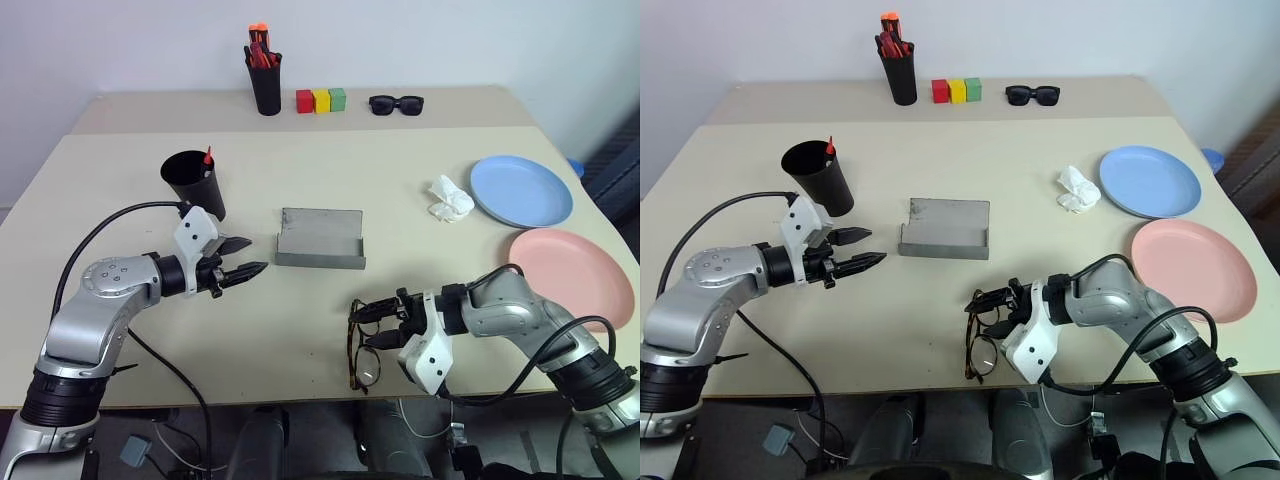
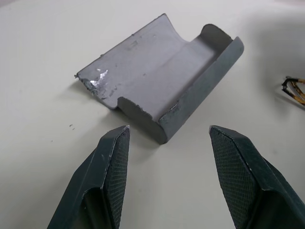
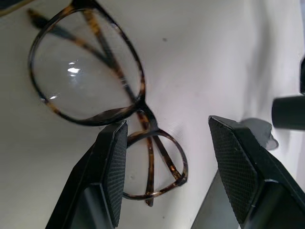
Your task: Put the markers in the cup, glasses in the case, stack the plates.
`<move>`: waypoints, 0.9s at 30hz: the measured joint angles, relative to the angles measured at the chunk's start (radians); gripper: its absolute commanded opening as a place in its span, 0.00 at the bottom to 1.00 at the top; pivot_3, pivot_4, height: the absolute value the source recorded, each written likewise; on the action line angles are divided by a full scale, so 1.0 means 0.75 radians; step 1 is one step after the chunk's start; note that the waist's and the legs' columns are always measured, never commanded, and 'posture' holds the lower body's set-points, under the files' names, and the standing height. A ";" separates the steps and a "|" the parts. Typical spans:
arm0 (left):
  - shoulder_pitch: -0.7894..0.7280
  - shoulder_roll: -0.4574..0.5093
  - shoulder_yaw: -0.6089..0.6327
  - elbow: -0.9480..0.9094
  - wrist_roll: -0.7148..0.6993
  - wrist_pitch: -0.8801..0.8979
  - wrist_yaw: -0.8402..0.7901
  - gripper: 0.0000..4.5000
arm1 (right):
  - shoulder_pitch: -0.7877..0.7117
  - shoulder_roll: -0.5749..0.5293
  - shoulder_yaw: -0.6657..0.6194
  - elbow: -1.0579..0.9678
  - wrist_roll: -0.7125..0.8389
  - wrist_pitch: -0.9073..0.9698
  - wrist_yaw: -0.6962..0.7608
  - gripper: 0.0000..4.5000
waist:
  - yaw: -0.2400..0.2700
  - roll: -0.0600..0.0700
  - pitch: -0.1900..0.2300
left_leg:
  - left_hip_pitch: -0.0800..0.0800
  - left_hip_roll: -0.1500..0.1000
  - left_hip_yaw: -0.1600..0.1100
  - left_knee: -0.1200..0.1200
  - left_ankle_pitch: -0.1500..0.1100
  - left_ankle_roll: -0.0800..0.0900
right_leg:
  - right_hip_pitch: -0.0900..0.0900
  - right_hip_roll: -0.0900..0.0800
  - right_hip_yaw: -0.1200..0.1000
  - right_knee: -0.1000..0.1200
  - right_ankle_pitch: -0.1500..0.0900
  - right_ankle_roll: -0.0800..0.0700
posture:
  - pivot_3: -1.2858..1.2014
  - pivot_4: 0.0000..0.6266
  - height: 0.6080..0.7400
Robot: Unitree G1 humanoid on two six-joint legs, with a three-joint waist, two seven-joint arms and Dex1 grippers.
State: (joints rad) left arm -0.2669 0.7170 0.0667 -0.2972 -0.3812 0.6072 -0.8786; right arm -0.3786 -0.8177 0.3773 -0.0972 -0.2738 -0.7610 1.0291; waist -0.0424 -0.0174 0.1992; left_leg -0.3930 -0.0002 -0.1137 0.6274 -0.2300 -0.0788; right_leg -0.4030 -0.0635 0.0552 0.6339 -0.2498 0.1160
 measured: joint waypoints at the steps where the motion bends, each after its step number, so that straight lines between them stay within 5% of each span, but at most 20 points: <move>1: 0.000 0.004 0.000 0.000 -0.001 0.000 0.003 0.60 | -0.003 0.007 0.007 0.006 -0.007 -0.014 -0.005 0.60 | 0.000 0.000 0.000 | 0.000 0.000 0.000 0.000 0.000 0.000 | 0.000 0.000 0.000 0.000 0.000 0.000 | 0.52 0.24 1.00; 7: 0.000 0.012 0.000 -0.001 -0.009 0.002 0.011 0.60 | -0.014 0.019 0.037 0.011 -0.051 -0.039 -0.035 0.55 | -0.001 0.000 0.000 | 0.000 0.000 0.000 0.000 0.000 0.000 | 0.000 0.000 0.000 0.000 0.000 0.000 | 0.52 0.24 1.00; 13: 0.001 0.016 0.000 0.000 -0.038 0.002 0.004 0.60 | -0.020 0.019 0.042 0.014 -0.048 -0.021 -0.043 0.01 | -0.002 0.000 0.000 | 0.000 0.000 0.000 0.000 0.000 0.000 | 0.000 0.000 0.000 0.000 0.000 0.000 | 0.52 0.24 1.00; 27: 0.118 0.112 0.000 -0.060 -0.092 -0.016 -0.118 0.60 | 0.026 0.004 0.024 -0.036 0.006 0.042 -0.084 0.01 | -0.003 0.000 0.000 | 0.001 0.000 0.000 -0.001 0.000 0.000 | 0.001 0.000 0.001 0.000 0.000 -0.001 | 0.52 0.24 1.00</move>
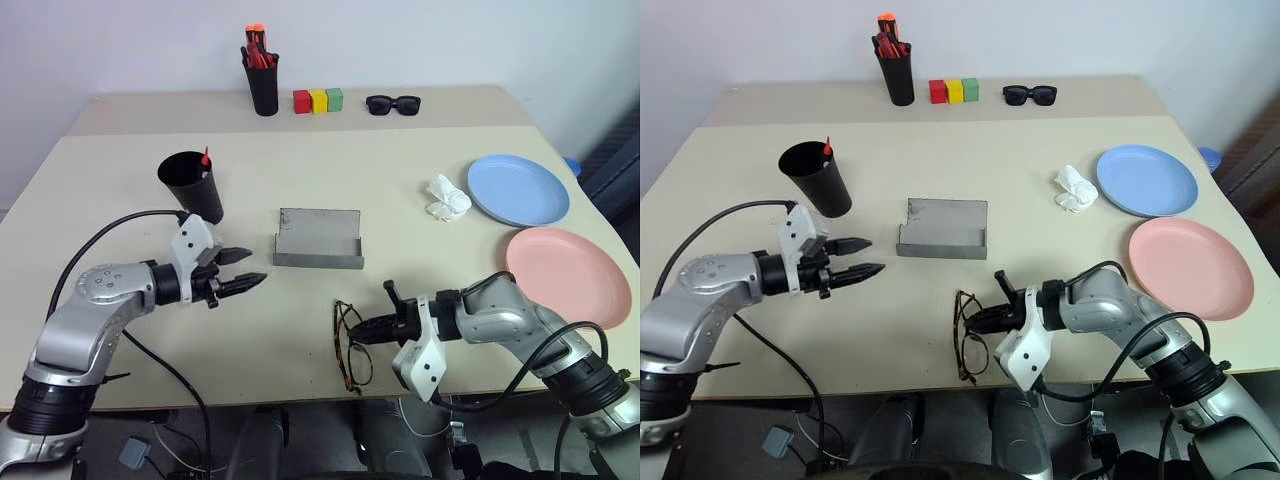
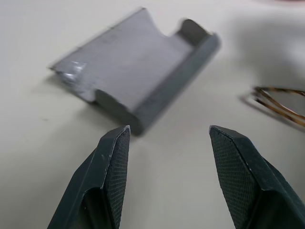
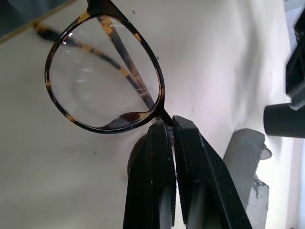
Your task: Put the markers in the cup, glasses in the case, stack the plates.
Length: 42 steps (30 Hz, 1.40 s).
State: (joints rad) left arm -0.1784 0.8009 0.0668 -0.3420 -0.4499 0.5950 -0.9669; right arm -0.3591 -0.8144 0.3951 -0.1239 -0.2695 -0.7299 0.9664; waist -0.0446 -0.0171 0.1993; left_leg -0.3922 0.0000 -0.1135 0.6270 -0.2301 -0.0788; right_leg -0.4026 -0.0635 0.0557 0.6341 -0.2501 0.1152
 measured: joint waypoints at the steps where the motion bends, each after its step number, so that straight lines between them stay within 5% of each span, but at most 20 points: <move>1: 0.024 0.023 0.000 -0.010 0.002 -0.012 -0.020 0.60 | 0.001 0.000 -0.001 0.000 0.001 0.005 -0.002 0.01 | 0.001 0.000 0.000 | 0.000 0.000 0.000 0.000 0.000 0.000 | 0.000 0.000 0.000 0.000 0.000 0.000 | 0.52 0.24 1.00; 6: 0.110 0.080 0.002 -0.017 0.019 -0.076 -0.067 0.60 | 0.005 -0.003 -0.052 -0.021 0.101 0.159 -0.002 0.01 | 0.003 0.000 0.000 | 0.000 0.000 0.000 0.000 0.000 0.000 | 0.000 -0.001 0.000 0.000 -0.002 -0.003 | 0.52 0.24 1.00; 14: 0.131 0.003 0.107 0.011 0.021 -0.083 0.083 0.60 | -0.293 0.097 -0.218 -0.273 0.376 1.026 -0.017 0.01 | -0.001 0.001 0.000 | 0.001 0.001 0.000 -0.001 0.000 0.000 | -0.001 0.001 0.000 0.000 -0.001 -0.004 | 0.52 0.24 1.00; 26: 0.160 -0.036 0.175 0.005 -0.011 -0.100 0.136 0.60 | -0.547 0.423 0.042 -0.059 0.044 1.815 -0.249 0.01 | 0.002 0.000 0.000 | -0.002 0.001 0.000 -0.006 0.000 0.000 | -0.005 0.001 -0.001 -0.001 0.000 -0.004 | 0.52 0.24 1.00; 40: 0.173 -0.038 0.153 -0.029 0.001 -0.101 0.174 0.60 | -0.527 0.514 0.151 -0.184 -0.026 2.240 -0.299 0.01 | 0.000 0.000 0.000 | -0.001 0.001 0.000 -0.011 0.000 0.000 | -0.008 0.001 -0.001 -0.001 0.000 -0.003 | 0.52 0.24 1.00; 42: 0.165 -0.038 0.142 -0.029 0.003 -0.101 0.175 0.60 | -0.527 0.543 0.151 -0.182 -0.028 2.270 -0.327 0.14 | -0.002 0.000 0.000 | -0.001 0.001 0.000 -0.012 0.000 0.000 | -0.008 0.001 -0.001 -0.001 0.000 -0.003 | 0.52 0.24 1.00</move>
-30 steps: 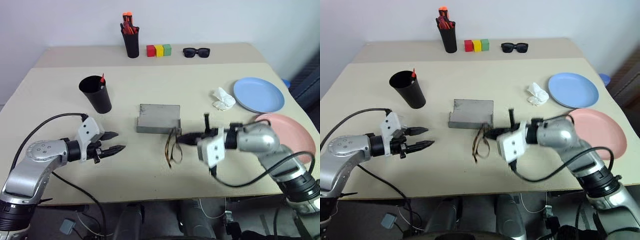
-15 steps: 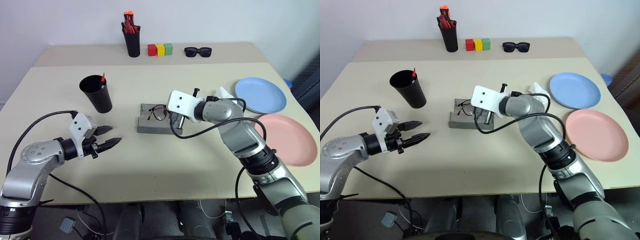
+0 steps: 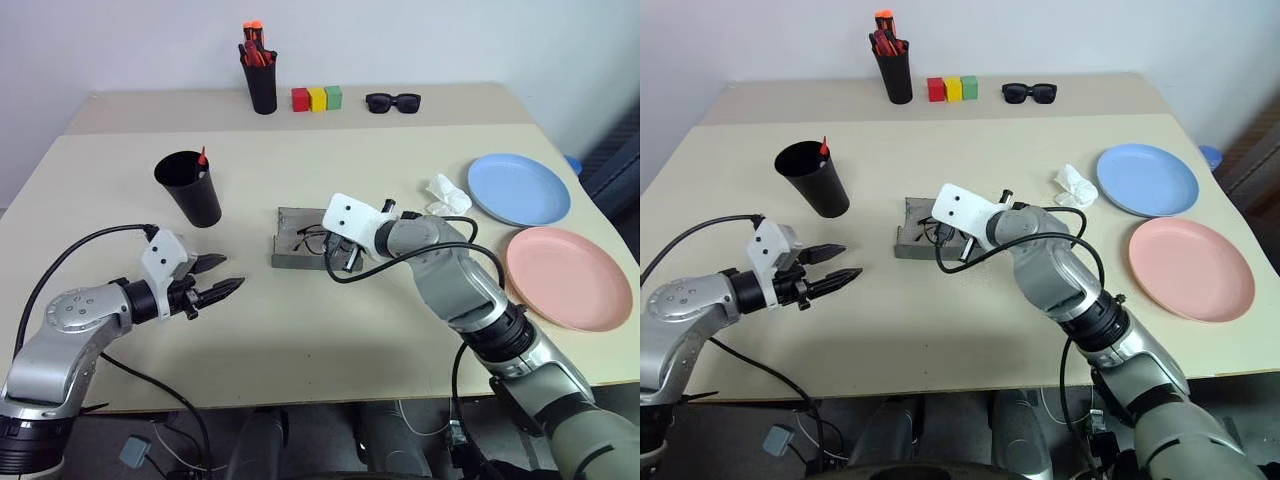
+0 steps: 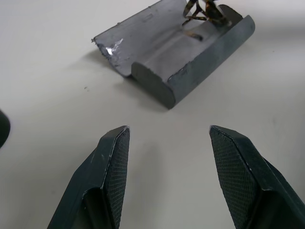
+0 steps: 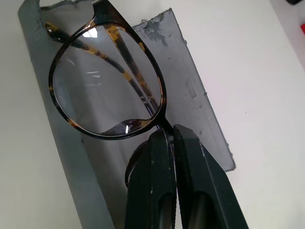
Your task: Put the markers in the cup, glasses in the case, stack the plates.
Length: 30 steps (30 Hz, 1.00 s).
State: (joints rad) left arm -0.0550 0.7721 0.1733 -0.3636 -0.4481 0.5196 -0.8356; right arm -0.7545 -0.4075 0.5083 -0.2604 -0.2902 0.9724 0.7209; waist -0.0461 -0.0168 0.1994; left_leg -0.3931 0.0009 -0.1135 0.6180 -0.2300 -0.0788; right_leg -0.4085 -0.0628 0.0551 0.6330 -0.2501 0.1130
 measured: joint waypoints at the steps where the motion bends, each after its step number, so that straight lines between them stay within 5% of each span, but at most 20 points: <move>1: 0.000 0.000 -0.002 0.001 0.000 0.000 0.000 0.60 | 0.000 0.010 0.000 0.003 0.000 0.008 -0.013 0.22 | 0.000 0.000 0.000 | 0.000 0.000 0.000 -0.001 0.000 0.000 | 0.000 0.000 0.000 0.000 0.000 0.001 | 0.52 0.24 1.00; 4: -0.006 0.000 -0.003 0.009 0.002 0.000 0.000 0.60 | -0.001 0.033 0.000 0.024 0.000 0.018 -0.047 0.53 | 0.001 0.000 0.000 | 0.000 0.000 0.000 -0.001 0.000 0.000 | 0.000 0.000 0.000 0.000 0.000 0.001 | 0.52 0.24 1.00; 18: -0.012 -0.002 0.001 0.019 0.004 0.000 0.017 0.60 | 0.055 -0.168 -0.055 -0.073 0.097 -0.281 0.069 0.53 | 0.002 0.000 0.000 | 0.000 0.000 0.000 -0.002 0.000 0.000 | 0.000 0.000 0.000 -0.002 0.000 0.000 | 0.52 0.24 1.00; 30: -0.021 -0.001 0.004 0.022 0.002 0.007 0.038 0.60 | 0.092 -0.004 0.048 0.050 0.047 -0.417 -0.006 0.53 | 0.002 0.000 0.000 | 0.001 0.000 0.000 -0.003 0.000 0.000 | 0.000 0.000 0.000 -0.002 0.000 0.000 | 0.52 0.24 1.00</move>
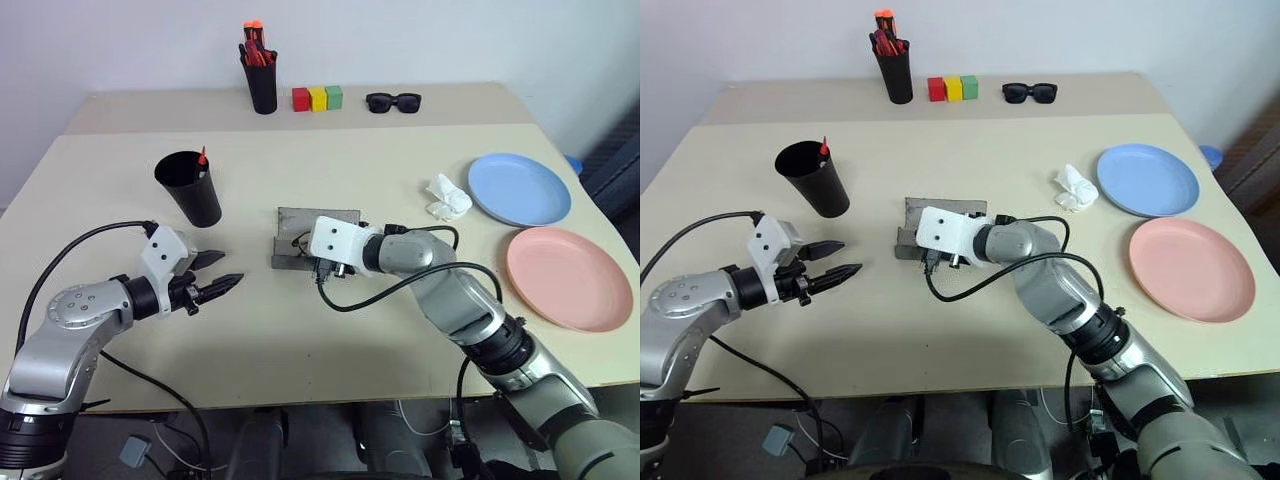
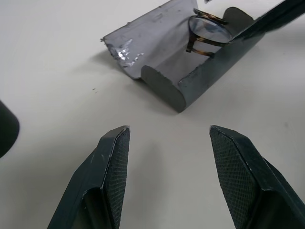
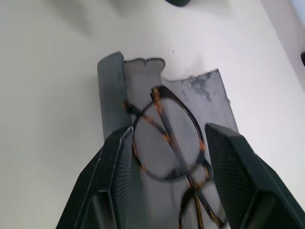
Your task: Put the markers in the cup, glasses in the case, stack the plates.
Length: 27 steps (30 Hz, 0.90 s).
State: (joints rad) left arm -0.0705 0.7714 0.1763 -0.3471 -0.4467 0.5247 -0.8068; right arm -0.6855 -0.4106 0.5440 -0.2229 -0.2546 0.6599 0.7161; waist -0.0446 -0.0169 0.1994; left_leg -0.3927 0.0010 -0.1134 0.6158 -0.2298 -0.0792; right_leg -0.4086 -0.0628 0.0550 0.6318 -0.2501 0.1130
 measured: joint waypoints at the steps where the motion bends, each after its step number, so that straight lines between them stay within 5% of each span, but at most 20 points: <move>1: 0.000 0.000 0.002 0.000 0.000 0.008 0.005 0.60 | -0.002 0.018 0.000 0.025 -0.013 -0.001 -0.028 0.53 | 0.000 0.000 0.000 | 0.000 0.000 0.000 0.000 0.000 0.000 | 0.000 0.000 0.000 0.000 0.000 0.000 | 0.52 0.24 1.00; 9: 0.000 0.000 0.006 -0.012 -0.004 0.023 0.019 0.60 | 0.001 0.001 -0.020 0.040 -0.045 -0.056 -0.061 0.53 | 0.000 0.000 0.000 | 0.000 0.000 0.000 0.000 0.000 0.000 | 0.000 0.000 0.000 0.000 0.000 0.000 | 0.52 0.24 1.00; 17: -0.097 -0.021 0.035 -0.006 -0.042 0.068 0.072 0.60 | 0.011 -0.063 -0.274 -0.079 0.122 -0.127 0.025 0.53 | 0.002 0.000 0.000 | 0.000 0.000 0.000 0.000 0.000 0.000 | 0.001 0.000 0.000 -0.001 0.001 0.003 | 0.52 0.24 1.00; 20: -0.273 -0.097 0.027 0.076 -0.088 0.137 0.107 0.41 | 0.088 -0.133 -0.334 -0.136 0.177 -0.157 0.076 0.54 | 0.015 -0.001 0.000 | 0.000 0.000 -0.002 0.000 0.000 0.000 | 0.003 0.000 -0.002 -0.002 0.002 0.004 | 0.52 0.24 1.00; 24: -0.595 -0.221 -0.134 0.248 -0.028 0.161 0.151 0.01 | 0.238 -0.209 -0.370 -0.232 0.264 -0.202 0.154 0.54 | 0.028 -0.001 0.000 | 0.000 -0.001 -0.001 0.001 0.000 0.000 | 0.004 0.000 -0.002 -0.003 0.002 0.005 | 0.52 0.24 1.00; 27: -0.802 -0.326 -0.306 0.465 0.094 0.133 0.161 0.01 | 0.334 -0.264 -0.395 -0.309 0.310 -0.222 0.192 0.54 | 0.035 -0.001 0.000 | 0.000 -0.001 -0.001 0.001 0.000 0.000 | 0.004 0.000 -0.002 -0.002 0.002 0.005 | 0.52 0.24 1.00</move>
State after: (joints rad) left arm -0.6720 0.5268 -0.0535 0.0019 -0.3761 0.6245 -0.6863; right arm -0.4349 -0.6089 0.2476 -0.4547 -0.0218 0.4931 0.8599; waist -0.0185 -0.0179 0.1991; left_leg -0.3929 0.0003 -0.1145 0.6166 -0.2297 -0.0793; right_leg -0.4059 -0.0628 0.0535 0.6300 -0.2486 0.1170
